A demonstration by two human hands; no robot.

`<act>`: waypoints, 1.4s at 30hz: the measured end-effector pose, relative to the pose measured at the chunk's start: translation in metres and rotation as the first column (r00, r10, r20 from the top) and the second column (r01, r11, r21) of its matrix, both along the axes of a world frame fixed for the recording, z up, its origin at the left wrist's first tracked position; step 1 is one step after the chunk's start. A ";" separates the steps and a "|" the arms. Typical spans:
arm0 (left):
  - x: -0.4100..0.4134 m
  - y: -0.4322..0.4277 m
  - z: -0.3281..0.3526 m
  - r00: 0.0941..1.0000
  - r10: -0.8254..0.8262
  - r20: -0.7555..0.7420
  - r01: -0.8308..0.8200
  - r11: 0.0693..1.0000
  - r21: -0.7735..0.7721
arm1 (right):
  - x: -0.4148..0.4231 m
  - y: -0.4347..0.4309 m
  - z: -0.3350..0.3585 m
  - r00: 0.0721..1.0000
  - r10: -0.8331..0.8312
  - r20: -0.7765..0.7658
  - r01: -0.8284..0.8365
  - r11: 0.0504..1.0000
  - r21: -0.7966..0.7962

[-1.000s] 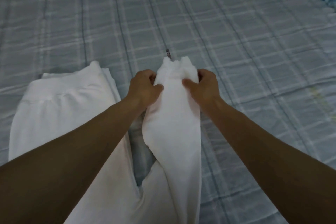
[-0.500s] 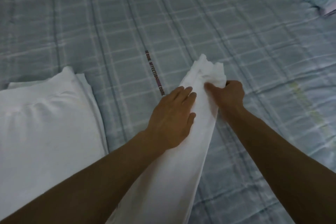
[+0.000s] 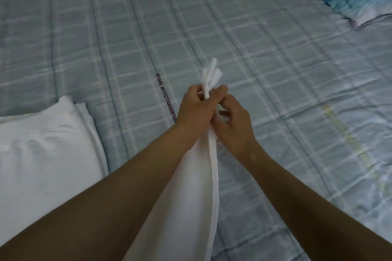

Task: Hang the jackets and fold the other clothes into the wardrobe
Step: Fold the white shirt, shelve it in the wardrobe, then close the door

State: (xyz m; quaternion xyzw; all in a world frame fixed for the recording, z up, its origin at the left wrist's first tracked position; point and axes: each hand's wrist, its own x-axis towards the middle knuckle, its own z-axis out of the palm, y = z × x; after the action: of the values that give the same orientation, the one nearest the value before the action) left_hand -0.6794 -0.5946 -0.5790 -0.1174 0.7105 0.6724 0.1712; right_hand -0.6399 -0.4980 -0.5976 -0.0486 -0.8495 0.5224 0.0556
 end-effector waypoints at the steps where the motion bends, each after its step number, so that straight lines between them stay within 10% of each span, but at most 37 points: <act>1: -0.002 -0.006 0.001 0.998 0.066 -0.004 -0.066 0.997 0.025 | 0.003 -0.005 0.002 0.993 0.080 -0.083 -0.074 0.995 0.072; 8: -0.002 -0.072 0.024 0.969 0.200 -0.146 -0.213 0.974 -0.082 | 0.008 -0.053 0.005 0.894 0.421 -0.153 -0.315 0.832 0.456; 13: 0.005 -0.153 0.056 0.944 0.217 -0.248 -0.255 0.957 -0.135 | 0.013 -0.126 0.023 0.874 0.456 -0.168 -0.351 0.832 0.429; 19: -0.002 -0.313 0.075 0.907 0.409 -0.097 -0.407 0.913 0.035 | 0.010 -0.235 0.047 0.756 0.634 -0.164 -0.529 0.739 0.417; 22: 0.006 -0.377 0.045 0.870 0.493 -0.004 -0.486 0.857 -0.171 | 0.011 -0.285 0.027 0.732 0.680 0.050 -0.605 0.613 0.509; 26: 0.040 -0.412 -0.007 0.922 0.384 -0.049 -0.284 0.588 -0.758 | 0.032 -0.312 -0.028 0.683 0.633 0.363 -0.685 0.383 0.620; 30: 0.082 -0.404 -0.026 0.937 -0.075 -0.340 -0.297 0.339 -0.893 | 0.045 -0.312 -0.046 0.760 0.548 0.350 -0.596 0.373 0.711; 35: 0.079 -0.406 -0.049 0.895 -0.438 -0.090 -0.054 0.094 -0.994 | 0.064 -0.326 -0.038 0.756 0.615 0.224 -0.539 0.389 0.747; 42: 0.056 -0.430 -0.107 0.903 -0.374 -0.213 -0.127 0.241 -0.962 | 0.068 -0.321 -0.077 0.753 0.621 0.219 -0.525 0.365 0.769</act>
State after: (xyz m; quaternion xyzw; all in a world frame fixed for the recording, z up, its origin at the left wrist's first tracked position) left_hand -0.6237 -1.0244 -0.6855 0.0016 0.9956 0.0876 -0.0327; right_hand -0.5717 -0.8190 -0.6744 0.3081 -0.9459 0.0755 -0.0683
